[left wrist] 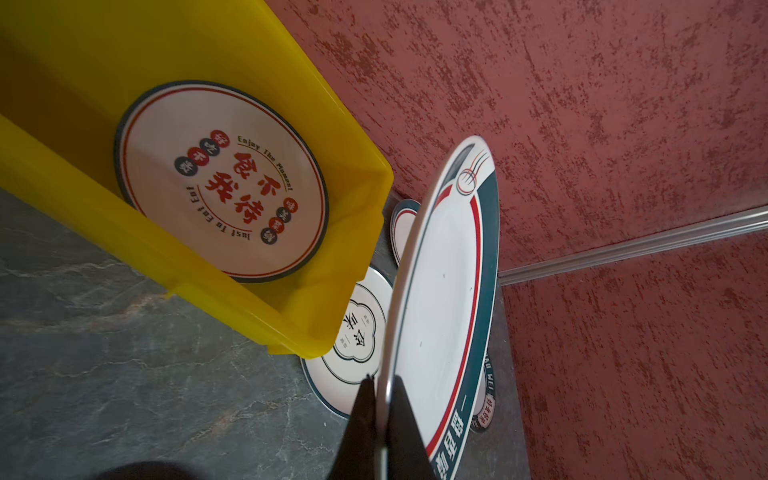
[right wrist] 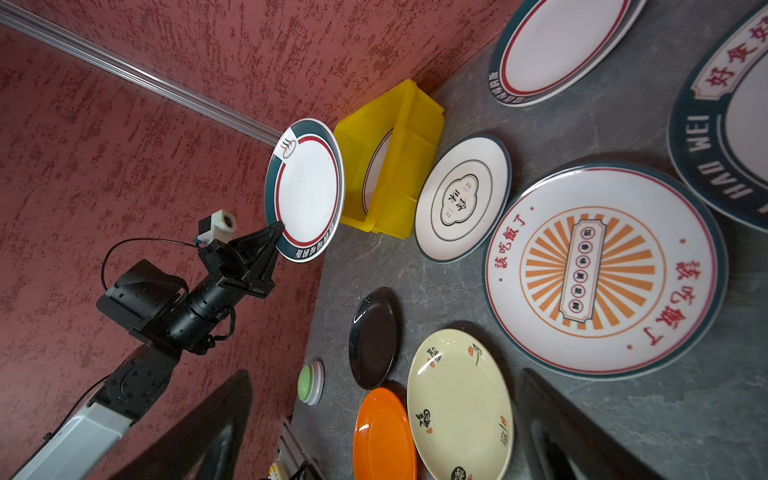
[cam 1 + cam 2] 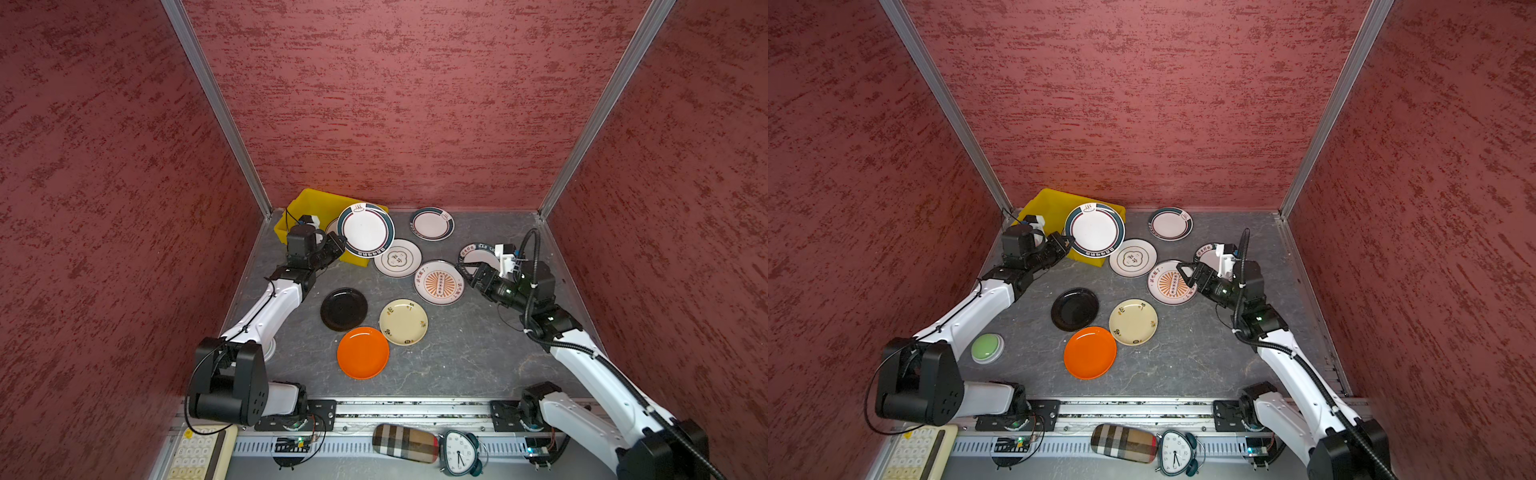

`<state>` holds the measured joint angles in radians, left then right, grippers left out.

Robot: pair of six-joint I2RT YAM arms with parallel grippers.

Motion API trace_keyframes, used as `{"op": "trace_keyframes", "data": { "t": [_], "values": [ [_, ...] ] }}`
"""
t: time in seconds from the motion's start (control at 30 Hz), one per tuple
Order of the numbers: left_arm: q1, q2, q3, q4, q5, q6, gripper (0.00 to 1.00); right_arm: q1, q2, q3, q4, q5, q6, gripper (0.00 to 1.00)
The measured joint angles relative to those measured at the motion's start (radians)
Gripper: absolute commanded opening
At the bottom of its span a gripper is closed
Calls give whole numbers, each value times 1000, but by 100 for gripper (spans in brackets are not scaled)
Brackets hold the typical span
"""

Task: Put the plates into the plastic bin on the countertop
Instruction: 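Carry the plate into the yellow bin with the left gripper while the right gripper withdraws, then lower the plate into the bin and open the left gripper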

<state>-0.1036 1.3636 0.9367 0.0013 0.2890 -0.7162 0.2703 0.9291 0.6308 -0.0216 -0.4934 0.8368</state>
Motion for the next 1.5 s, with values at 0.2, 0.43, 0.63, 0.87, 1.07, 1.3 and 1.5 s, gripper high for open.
{"op": "trace_keyframes", "data": {
  "t": [0.2,0.43,0.63,0.87,1.07,1.3,1.5],
  "values": [
    [22,21,90,-70,-69,56,0,-1,-84,-92,19,6,9,99],
    [37,148,250,-151,-187,158,0,-1,-130,-103,6,5,-2,99],
    [47,286,364,-227,-277,230,0,-1,-173,-122,-6,5,-2,99],
    [47,444,525,-314,-334,278,0,-1,-218,-185,-6,8,37,99],
    [43,556,654,-386,-370,313,0,-1,-249,-203,-3,11,67,99],
    [38,653,759,-464,-380,333,3,-1,-259,-245,5,19,105,99],
    [36,727,842,-509,-376,348,10,-1,-253,-245,8,24,106,99]
  ]
}}
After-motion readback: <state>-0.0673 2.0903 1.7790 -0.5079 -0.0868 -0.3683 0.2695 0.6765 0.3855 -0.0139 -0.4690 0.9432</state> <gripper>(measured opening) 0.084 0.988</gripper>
